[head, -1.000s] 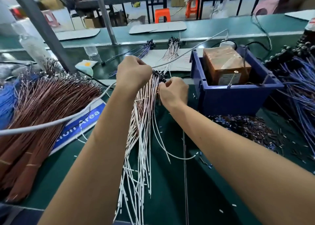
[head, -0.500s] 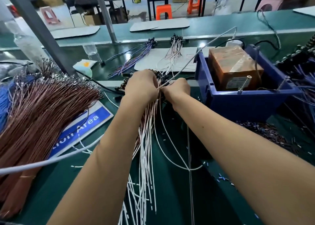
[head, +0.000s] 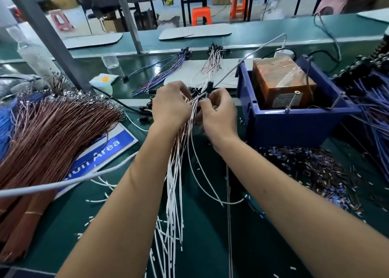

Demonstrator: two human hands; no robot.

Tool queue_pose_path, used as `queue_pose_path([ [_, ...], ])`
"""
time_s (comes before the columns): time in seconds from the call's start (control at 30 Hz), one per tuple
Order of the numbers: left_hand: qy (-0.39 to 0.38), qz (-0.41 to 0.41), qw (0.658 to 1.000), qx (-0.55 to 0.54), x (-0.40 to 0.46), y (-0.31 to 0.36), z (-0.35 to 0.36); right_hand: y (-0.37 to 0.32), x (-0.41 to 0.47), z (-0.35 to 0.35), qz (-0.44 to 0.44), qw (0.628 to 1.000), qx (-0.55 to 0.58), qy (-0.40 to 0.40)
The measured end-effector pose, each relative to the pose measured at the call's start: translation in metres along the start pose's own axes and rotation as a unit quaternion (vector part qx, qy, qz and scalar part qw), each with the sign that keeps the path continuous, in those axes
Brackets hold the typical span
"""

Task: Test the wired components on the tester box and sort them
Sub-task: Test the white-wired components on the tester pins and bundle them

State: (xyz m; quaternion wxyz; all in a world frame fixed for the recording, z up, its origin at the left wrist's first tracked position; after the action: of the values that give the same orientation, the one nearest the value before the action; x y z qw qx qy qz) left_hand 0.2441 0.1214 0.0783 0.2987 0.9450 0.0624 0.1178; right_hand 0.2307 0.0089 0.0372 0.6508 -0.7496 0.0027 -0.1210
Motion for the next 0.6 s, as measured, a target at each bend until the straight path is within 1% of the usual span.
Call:
queue_pose_path([
  [0.07, -0.026, 0.027, 0.992, -0.118, -0.005, 0.009, 0.0, -0.012, -0.009, -0.008, -0.092, 0.996, -0.002, 0.017],
  [0.13, -0.041, 0.061, 0.973, -0.22, -0.015, 0.02, -0.001, -0.027, -0.014, -0.016, -0.155, 0.987, 0.008, 0.039],
  [0.17, -0.047, 0.078, 0.957, -0.275, -0.021, 0.026, -0.001, -0.037, -0.014, -0.02, -0.178, 0.983, 0.023, 0.045],
  [0.23, -0.071, 0.1, 0.915, -0.385, -0.031, 0.035, -0.001, -0.057, -0.012, -0.031, -0.215, 0.974, 0.051, 0.045],
  [0.3, -0.102, 0.108, 0.882, -0.448, -0.04, 0.044, -0.001, -0.078, -0.01, -0.044, -0.245, 0.966, 0.065, 0.046],
  [0.37, -0.125, 0.12, 0.865, -0.47, -0.047, 0.056, -0.003, -0.096, -0.008, -0.059, -0.269, 0.959, 0.07, 0.049],
  [0.43, -0.119, 0.131, 0.856, -0.486, -0.051, 0.073, -0.011, -0.11, -0.007, -0.075, -0.29, 0.955, 0.04, 0.044],
  [0.53, -0.105, 0.176, 0.858, -0.472, -0.059, 0.102, -0.026, -0.122, -0.014, -0.099, -0.313, 0.948, -0.031, 0.048],
  [0.6, -0.116, 0.22, 0.855, -0.456, -0.068, 0.126, -0.036, -0.134, -0.022, -0.117, -0.351, 0.933, -0.028, 0.07],
])
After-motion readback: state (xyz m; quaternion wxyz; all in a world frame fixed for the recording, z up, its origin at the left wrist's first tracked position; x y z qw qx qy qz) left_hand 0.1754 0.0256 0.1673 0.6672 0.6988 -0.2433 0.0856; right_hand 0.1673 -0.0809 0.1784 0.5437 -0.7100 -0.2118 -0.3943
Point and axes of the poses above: each hand's wrist, its own x-axis towards the middle knuckle, its own z-axis out of the palm, y = z × x, the point moved 1 cm from there along x, towards the middle knuckle, and after that the axes turned 5 degrees about -y, right-handed, at the moved point
